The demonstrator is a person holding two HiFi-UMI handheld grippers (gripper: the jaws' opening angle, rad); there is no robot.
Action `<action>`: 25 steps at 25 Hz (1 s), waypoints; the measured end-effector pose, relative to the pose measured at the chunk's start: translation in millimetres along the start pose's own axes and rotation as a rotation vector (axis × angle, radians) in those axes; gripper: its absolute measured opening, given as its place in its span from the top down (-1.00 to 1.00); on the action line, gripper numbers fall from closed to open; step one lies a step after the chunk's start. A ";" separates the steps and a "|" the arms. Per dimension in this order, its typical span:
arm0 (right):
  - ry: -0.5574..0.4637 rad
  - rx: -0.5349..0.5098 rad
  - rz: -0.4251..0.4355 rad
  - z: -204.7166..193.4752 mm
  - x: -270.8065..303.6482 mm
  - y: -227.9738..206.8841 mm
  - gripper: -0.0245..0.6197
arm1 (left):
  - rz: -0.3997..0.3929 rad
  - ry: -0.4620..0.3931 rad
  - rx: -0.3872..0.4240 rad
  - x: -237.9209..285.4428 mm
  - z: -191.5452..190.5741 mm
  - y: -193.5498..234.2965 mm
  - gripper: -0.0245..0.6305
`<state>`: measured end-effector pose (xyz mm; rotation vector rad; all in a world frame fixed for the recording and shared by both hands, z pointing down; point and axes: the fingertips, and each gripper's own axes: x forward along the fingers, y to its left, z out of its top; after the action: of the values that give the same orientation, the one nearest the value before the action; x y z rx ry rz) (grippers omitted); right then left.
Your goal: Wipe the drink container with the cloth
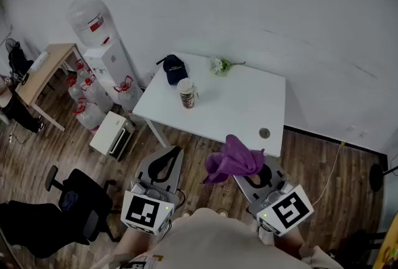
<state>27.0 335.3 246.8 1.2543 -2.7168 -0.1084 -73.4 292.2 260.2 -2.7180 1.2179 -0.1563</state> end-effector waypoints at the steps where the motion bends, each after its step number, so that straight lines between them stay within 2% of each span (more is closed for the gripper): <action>1: 0.002 0.003 -0.002 -0.3 -0.9 -0.6 0.71 | -0.003 0.004 -0.002 -0.2 -1.0 -1.3 0.85; 5: 0.002 0.016 -0.018 -0.5 -5.3 -5.3 0.71 | -0.003 0.009 -0.027 -0.6 1.8 -4.7 0.85; 11: -0.010 0.044 -0.016 -3.7 -14.3 -10.8 0.71 | 0.000 0.022 -0.019 2.3 -2.9 -11.9 0.85; 20: -0.008 0.063 0.000 -19.0 -51.8 -29.7 0.71 | 0.009 0.031 -0.014 16.4 4.5 -53.2 0.85; 22: -0.012 0.070 0.007 -26.0 -59.9 -34.0 0.71 | 0.048 0.004 -0.038 17.5 13.1 -61.5 0.85; 24: -0.007 0.076 0.011 -33.2 -65.5 -38.5 0.71 | 0.120 -0.023 -0.021 17.1 16.4 -59.9 0.84; 25: -0.004 0.079 0.013 -35.5 -67.5 -39.7 0.71 | 0.147 -0.030 -0.011 17.1 16.1 -57.3 0.62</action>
<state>105.8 360.8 269.8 1.2584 -2.7568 -0.0012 -17.6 318.6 255.6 -2.6174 1.4074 -0.0904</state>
